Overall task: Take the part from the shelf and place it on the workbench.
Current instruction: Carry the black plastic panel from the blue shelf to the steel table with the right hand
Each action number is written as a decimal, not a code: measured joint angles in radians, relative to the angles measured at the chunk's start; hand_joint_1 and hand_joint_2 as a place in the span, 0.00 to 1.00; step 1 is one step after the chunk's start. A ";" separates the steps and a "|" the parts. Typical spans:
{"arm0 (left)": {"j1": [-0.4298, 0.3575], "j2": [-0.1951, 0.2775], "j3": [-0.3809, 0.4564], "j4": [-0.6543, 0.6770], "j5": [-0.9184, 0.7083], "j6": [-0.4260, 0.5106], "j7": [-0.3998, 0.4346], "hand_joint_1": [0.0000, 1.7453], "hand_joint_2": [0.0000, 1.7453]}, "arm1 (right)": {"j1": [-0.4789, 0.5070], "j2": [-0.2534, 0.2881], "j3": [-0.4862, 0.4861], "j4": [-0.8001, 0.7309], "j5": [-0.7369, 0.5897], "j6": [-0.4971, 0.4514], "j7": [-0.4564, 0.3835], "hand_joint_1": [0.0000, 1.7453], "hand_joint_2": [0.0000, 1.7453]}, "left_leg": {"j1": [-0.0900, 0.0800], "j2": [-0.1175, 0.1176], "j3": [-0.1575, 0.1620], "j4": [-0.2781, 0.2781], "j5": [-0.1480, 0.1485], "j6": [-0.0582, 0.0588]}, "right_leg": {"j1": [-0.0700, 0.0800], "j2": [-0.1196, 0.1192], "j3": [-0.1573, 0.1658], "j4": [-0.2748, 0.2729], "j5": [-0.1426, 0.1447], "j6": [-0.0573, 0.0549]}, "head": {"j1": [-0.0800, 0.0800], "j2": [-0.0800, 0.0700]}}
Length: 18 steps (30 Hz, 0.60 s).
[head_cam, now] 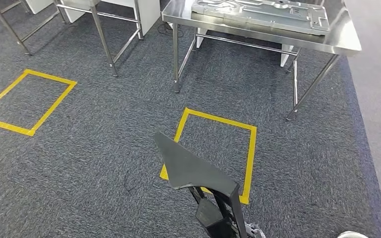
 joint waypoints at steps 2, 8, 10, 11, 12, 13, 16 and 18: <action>-0.003 -0.001 0.000 0.000 0.000 -0.002 -0.001 0.00 0.00 | 0.002 0.000 0.000 0.001 0.013 -0.014 0.004 1.00 1.00 | -0.002 0.013 0.005 0.000 -0.004 -0.003 | 0.000 -0.004 0.047 -0.084 0.057 -0.006 | 0.000 0.000; -0.011 -0.006 0.000 0.000 0.001 -0.003 -0.004 0.00 0.00 | 0.003 0.001 0.000 0.000 0.022 -0.020 0.007 1.00 1.00 | -0.008 0.032 0.013 -0.001 -0.014 -0.027 | 0.016 -0.020 0.148 -0.276 0.110 -0.034 | 0.000 0.000; -0.012 -0.006 0.000 0.000 0.001 -0.003 -0.006 0.00 0.00 | 0.004 0.001 0.000 0.000 0.023 -0.020 0.007 1.00 1.00 | -0.009 0.020 0.006 0.024 -0.035 -0.039 | 0.010 -0.015 0.157 -0.291 0.115 -0.041 | 0.000 0.000; -0.011 -0.006 0.000 0.000 0.001 -0.003 -0.006 0.00 0.00 | 0.003 0.001 0.000 0.000 0.024 -0.021 0.008 1.00 1.00 | -0.010 0.007 -0.012 0.066 -0.060 -0.043 | 0.007 -0.013 0.162 -0.298 0.118 -0.045 | 0.000 0.000; -0.010 -0.006 0.000 0.000 0.001 -0.003 -0.007 0.00 0.00 | 0.002 0.001 0.000 0.000 0.026 -0.022 0.009 1.00 1.00 | -0.007 -0.008 -0.040 0.127 -0.090 -0.047 | 0.007 -0.011 0.164 -0.299 0.117 -0.047 | 0.000 0.000; -0.010 -0.006 0.000 0.000 0.001 -0.004 -0.007 0.00 0.00 | 0.001 0.001 0.000 0.000 0.028 -0.023 0.011 1.00 1.00 | -0.006 -0.018 -0.072 0.191 -0.119 -0.049 | 0.007 -0.009 0.164 -0.298 0.117 -0.050 | 0.000 0.000; -0.005 -0.006 0.000 0.000 0.001 -0.007 -0.007 0.00 0.00 | 0.001 0.000 0.000 0.001 0.033 -0.030 0.014 1.00 1.00 | -0.003 -0.025 -0.126 0.287 -0.134 -0.054 | 0.008 0.001 0.164 -0.294 0.112 -0.052 | 0.000 0.000; -0.002 -0.004 0.000 0.000 0.001 -0.014 -0.008 0.00 0.00 | 0.001 0.000 0.000 0.001 0.036 -0.037 0.016 1.00 1.00 | -0.001 -0.025 -0.100 0.216 -0.069 -0.055 | 0.007 0.010 0.168 -0.288 0.105 -0.049 | -0.001 0.000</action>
